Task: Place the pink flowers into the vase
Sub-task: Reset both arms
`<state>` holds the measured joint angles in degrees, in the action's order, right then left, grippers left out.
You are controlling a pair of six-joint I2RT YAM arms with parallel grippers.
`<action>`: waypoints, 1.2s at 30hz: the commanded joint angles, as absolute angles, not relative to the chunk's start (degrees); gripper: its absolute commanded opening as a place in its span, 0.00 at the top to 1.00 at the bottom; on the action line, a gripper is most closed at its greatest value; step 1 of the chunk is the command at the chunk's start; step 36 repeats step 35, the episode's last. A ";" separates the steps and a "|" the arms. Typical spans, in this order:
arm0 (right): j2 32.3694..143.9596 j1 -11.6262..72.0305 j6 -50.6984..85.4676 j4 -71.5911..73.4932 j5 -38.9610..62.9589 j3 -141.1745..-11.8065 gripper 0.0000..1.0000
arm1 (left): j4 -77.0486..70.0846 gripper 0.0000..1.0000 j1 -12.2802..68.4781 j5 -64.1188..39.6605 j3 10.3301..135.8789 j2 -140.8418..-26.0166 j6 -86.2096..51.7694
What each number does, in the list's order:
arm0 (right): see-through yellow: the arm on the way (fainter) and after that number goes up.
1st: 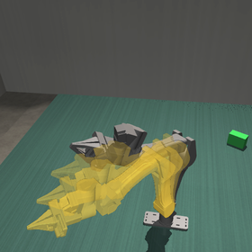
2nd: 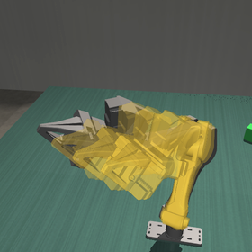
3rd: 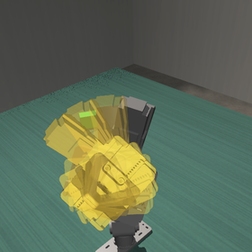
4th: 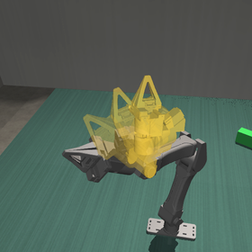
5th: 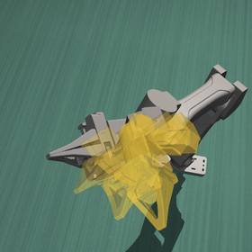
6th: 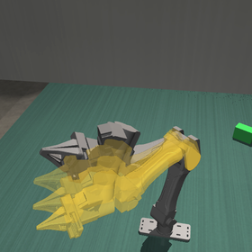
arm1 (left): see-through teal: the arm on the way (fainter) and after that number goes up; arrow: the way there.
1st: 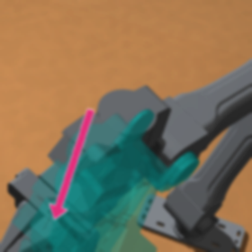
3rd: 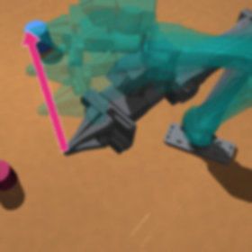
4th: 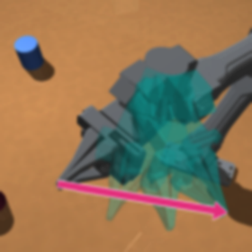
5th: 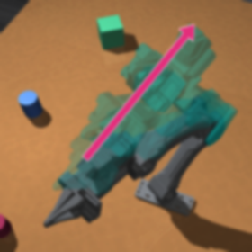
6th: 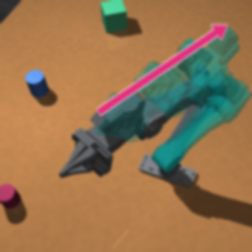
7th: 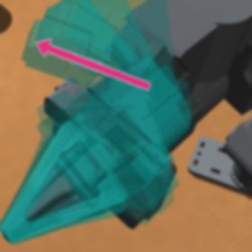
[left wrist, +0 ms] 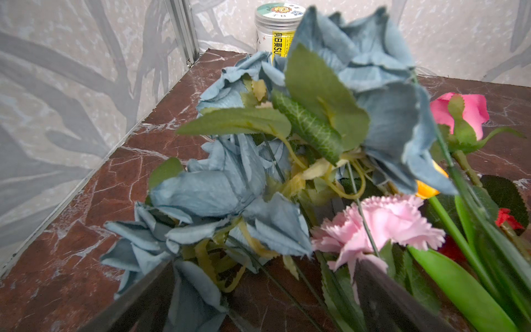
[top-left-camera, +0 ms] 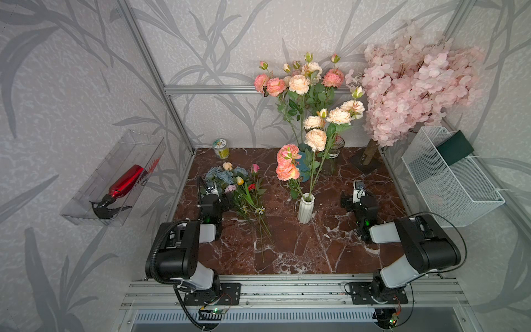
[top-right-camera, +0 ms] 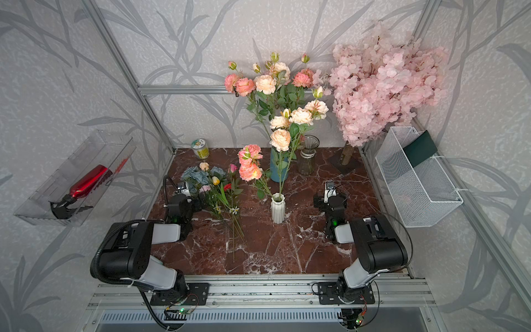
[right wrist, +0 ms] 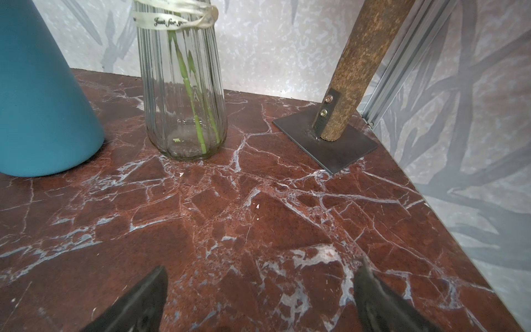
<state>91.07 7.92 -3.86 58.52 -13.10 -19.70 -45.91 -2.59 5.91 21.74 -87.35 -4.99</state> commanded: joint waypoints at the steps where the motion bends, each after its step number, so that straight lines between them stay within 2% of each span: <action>1: 91.22 7.99 -3.25 58.62 -12.83 -20.43 0.01 | -46.85 0.01 -2.63 5.45 22.94 -87.10 -3.78; 36: 91.21 8.00 -3.25 58.62 -12.84 -20.40 0.01 | -46.32 0.01 -2.63 4.84 23.27 -87.18 -3.34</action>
